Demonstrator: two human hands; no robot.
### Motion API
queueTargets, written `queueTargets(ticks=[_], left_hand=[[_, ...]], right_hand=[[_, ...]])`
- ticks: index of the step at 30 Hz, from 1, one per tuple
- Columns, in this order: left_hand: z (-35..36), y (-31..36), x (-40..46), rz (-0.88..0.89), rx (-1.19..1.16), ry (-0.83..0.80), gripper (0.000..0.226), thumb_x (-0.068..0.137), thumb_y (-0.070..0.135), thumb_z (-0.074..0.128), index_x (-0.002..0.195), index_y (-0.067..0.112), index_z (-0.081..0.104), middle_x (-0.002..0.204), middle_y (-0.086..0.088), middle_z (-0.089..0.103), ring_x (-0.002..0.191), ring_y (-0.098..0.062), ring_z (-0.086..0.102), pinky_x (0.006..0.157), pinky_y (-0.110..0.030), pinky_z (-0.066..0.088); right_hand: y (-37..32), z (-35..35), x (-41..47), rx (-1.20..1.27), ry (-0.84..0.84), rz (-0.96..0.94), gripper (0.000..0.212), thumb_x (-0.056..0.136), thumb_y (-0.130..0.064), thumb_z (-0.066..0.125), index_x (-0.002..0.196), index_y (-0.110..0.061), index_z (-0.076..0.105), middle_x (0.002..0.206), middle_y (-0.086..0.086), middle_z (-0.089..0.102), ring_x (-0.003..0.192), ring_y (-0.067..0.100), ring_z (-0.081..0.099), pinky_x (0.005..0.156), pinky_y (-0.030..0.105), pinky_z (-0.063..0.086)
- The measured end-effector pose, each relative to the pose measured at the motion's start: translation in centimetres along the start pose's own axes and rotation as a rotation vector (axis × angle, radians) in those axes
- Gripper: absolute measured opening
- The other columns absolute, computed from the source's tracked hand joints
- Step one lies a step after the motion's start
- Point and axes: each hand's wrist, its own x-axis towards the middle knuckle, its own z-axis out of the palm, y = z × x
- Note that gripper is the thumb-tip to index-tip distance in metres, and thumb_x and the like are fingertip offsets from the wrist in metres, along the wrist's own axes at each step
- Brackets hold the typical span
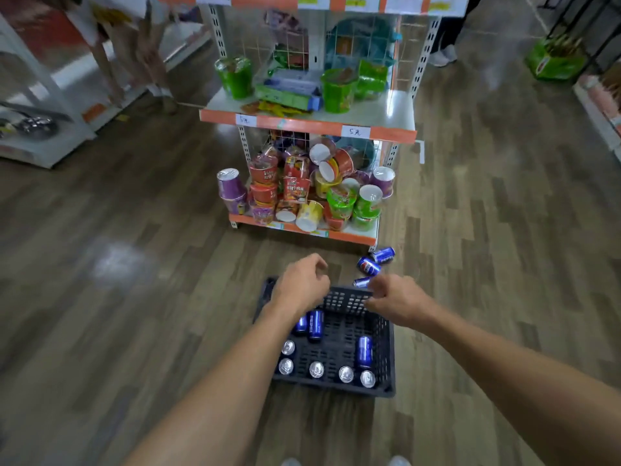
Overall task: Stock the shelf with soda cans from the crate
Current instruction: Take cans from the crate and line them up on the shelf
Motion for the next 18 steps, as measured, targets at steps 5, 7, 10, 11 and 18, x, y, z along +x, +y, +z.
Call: queueTargets(ticks=[5,7,10,11,18], left_hand=[[9.3,-4.6,0.3,-0.067,-0.021,-0.064,0.023,0.091,0.025,0.053,0.112,0.029,0.062,0.108,0.001,0.069,0.096,-0.024,0.065,0.085,-0.037,0.055],[12.8,-6.8,0.7,-0.091,-0.044,-0.076,0.022,0.091,0.025,0.052,0.111,0.031,0.06,0.101,0.005,0.068,0.09,-0.021,0.065,0.081,-0.036,0.055],[17.6,-10.0,1.5,-0.116,-0.033,-0.095,0.024,0.091,0.025,0.052,0.113,0.03,0.059,0.094,0.008,0.067,0.088,-0.02,0.064,0.076,-0.034,0.053],[19.2,-11.1,2.0,-0.119,-0.02,-0.101,0.025,0.091,0.026,0.052,0.114,0.03,0.059,0.097,0.007,0.068,0.09,-0.021,0.065,0.079,-0.035,0.054],[29.3,-18.2,6.1,-0.127,0.129,-0.157,0.031,0.091,0.027,0.058,0.122,0.026,0.059,0.114,0.001,0.068,0.103,-0.023,0.063,0.086,-0.037,0.053]], right_hand=[[4.7,7.6,2.8,-0.018,-0.106,0.006,0.011,0.082,-0.025,0.064,0.09,-0.022,0.057,0.089,-0.001,0.064,0.075,0.014,0.059,0.051,0.02,0.036],[6.5,10.8,3.9,-0.028,-0.132,0.009,0.016,0.083,-0.027,0.065,0.096,-0.02,0.059,0.095,0.001,0.065,0.081,0.017,0.059,0.053,0.02,0.037],[9.5,15.5,5.9,-0.047,-0.169,0.031,0.026,0.085,-0.029,0.065,0.107,-0.016,0.063,0.1,0.002,0.065,0.086,0.019,0.058,0.062,0.025,0.043],[10.4,17.0,6.6,-0.051,-0.18,0.042,0.029,0.086,-0.029,0.064,0.111,-0.015,0.062,0.102,0.003,0.065,0.086,0.019,0.057,0.065,0.026,0.044],[15.8,27.0,12.3,0.0,-0.195,0.077,0.04,0.09,-0.027,0.062,0.126,-0.009,0.056,0.12,0.009,0.063,0.101,0.022,0.061,0.085,0.034,0.052]])
